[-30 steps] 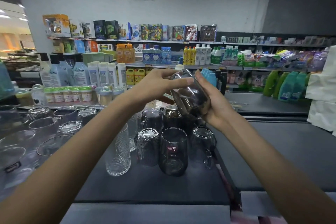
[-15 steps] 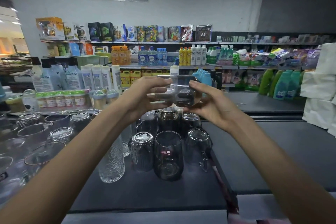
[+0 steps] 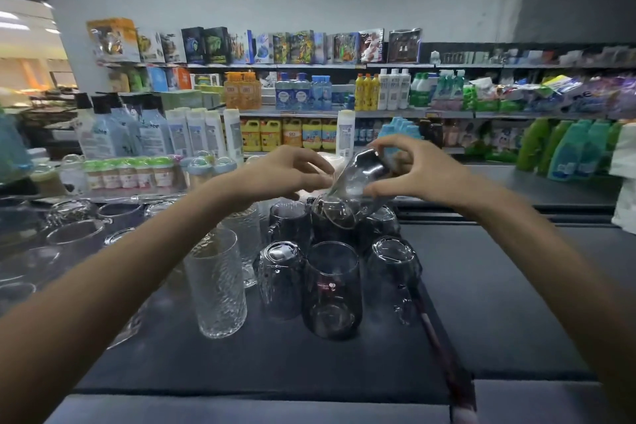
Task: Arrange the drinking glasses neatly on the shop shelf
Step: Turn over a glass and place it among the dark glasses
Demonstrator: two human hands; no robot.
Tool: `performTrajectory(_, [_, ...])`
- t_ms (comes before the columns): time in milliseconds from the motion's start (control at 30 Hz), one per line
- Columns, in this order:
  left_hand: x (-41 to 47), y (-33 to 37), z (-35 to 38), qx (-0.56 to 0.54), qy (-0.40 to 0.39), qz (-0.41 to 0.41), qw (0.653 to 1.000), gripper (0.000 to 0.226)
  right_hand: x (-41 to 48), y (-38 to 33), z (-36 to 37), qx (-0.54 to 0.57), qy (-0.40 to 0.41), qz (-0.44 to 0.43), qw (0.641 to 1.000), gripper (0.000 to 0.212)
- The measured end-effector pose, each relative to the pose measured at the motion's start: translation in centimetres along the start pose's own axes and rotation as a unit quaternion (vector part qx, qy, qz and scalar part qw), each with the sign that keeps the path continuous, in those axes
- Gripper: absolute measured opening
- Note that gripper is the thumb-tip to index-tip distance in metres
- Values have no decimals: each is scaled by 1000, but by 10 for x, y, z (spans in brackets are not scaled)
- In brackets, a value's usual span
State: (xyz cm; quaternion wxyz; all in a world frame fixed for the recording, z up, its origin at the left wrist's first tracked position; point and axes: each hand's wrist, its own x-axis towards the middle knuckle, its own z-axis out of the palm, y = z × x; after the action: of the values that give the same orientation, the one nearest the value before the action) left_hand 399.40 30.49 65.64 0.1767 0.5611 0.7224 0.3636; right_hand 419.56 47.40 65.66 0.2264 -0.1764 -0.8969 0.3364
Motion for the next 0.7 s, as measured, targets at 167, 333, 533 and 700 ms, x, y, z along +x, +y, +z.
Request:
performTrajectory(167, [1, -5, -5, 103, 12, 42, 994, 20, 12, -3, 18, -113, -68, -16, 991, 82])
performTrajectory(333, [-4, -8, -20, 79, 35, 57, 995, 17, 22, -1, 29, -121, -109, -27, 986, 89])
performTrajectory(533, [-8, -18, -7, 81, -20, 52, 995, 33, 21, 9, 51, -153, -138, -54, 977, 82])
performTrajectory(700, [-7, -26, 5, 127, -48, 61, 989, 48, 20, 18, 62, -157, -150, -80, 973, 88])
